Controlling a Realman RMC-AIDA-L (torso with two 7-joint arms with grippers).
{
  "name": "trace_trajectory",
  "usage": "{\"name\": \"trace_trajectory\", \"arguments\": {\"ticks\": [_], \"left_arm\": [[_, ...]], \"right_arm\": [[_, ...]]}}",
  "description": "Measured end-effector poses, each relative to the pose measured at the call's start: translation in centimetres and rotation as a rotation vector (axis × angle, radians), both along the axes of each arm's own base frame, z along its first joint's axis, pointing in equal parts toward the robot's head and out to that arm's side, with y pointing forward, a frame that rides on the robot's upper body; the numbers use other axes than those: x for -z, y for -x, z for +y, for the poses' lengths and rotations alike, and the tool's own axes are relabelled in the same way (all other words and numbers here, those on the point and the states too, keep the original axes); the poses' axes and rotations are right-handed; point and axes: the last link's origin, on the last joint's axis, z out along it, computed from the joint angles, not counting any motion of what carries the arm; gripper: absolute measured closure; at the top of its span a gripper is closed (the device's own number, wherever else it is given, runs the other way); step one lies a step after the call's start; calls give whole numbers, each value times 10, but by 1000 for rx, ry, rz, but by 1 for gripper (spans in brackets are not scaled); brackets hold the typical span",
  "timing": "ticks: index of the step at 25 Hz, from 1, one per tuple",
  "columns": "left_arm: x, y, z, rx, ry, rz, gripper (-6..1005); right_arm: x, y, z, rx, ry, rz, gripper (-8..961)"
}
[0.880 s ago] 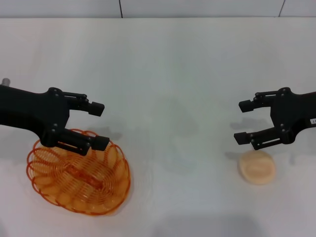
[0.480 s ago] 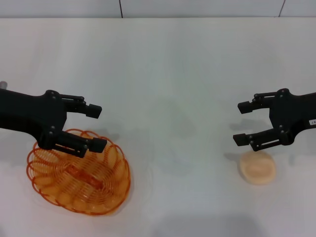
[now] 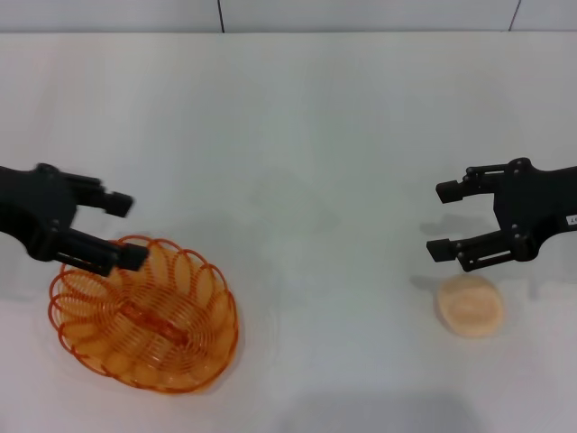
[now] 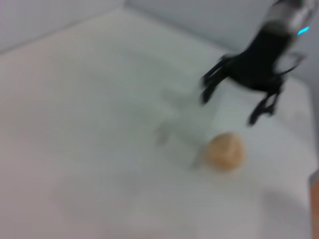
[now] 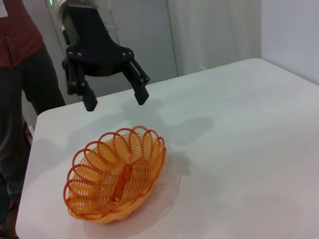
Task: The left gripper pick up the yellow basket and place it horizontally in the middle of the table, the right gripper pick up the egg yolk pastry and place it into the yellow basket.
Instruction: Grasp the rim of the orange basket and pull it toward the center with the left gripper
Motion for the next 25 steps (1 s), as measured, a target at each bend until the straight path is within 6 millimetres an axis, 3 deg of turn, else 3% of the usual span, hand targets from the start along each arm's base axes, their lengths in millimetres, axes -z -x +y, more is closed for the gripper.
{"name": "trace_trajectory", "arguments": {"ticks": [12, 19, 25], "left_arm": [[-35, 19, 6, -324, -55, 295, 126], [-33, 33, 4, -429, -44, 409, 129], [-16, 33, 11, -439, -17, 420, 131]], "right_arm": [[3, 1, 1, 2, 0, 16, 125], [2, 7, 2, -10, -1, 31, 125], [3, 9, 2, -15, 7, 38, 125]]}}
